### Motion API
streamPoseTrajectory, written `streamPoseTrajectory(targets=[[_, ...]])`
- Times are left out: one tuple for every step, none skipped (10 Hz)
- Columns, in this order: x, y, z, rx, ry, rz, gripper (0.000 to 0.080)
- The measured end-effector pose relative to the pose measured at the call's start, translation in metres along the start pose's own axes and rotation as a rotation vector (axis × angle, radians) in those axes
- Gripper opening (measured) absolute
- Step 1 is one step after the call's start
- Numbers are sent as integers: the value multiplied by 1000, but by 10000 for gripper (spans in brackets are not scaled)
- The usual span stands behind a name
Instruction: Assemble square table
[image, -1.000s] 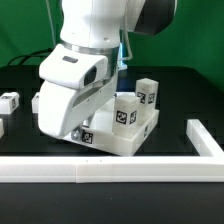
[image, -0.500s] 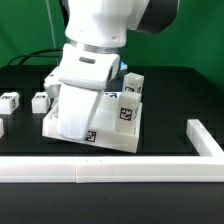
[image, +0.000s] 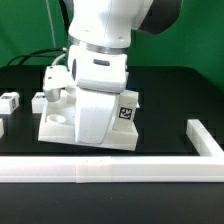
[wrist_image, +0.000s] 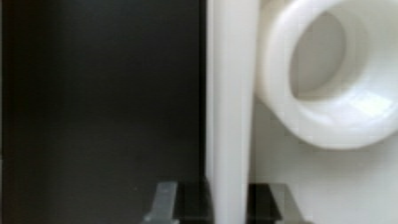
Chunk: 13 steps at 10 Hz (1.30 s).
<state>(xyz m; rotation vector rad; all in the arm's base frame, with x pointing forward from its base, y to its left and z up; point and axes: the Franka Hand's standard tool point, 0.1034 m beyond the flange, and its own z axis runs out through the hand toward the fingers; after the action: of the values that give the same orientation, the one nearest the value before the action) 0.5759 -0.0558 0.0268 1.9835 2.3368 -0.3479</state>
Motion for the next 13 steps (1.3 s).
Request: streamPoseTrajectory(targets=[[-3,-1,0,2,-9,-44,63],[-5,-1,1,3,-15,-73,63],[-8,-2,1,6,-24,-129,63],[-11,-2,2,9,-33,-184,63],[-14,-2,2,7,-40,-217,63],[-15,-1,3,-9,-41,-201,63],[-15,-2,3,-8,-41,-199,63],[-17,1,3,-32,-43,-199,63],[-22,7,4,-162,-52,-188,63],[-26,3,7,-226,-52,-175,63],[-30,4,7,-299,-60,-169,63],[-32,4,5,-399,-72,-167,64],[-18,4,3,-400,-75,-215,64]])
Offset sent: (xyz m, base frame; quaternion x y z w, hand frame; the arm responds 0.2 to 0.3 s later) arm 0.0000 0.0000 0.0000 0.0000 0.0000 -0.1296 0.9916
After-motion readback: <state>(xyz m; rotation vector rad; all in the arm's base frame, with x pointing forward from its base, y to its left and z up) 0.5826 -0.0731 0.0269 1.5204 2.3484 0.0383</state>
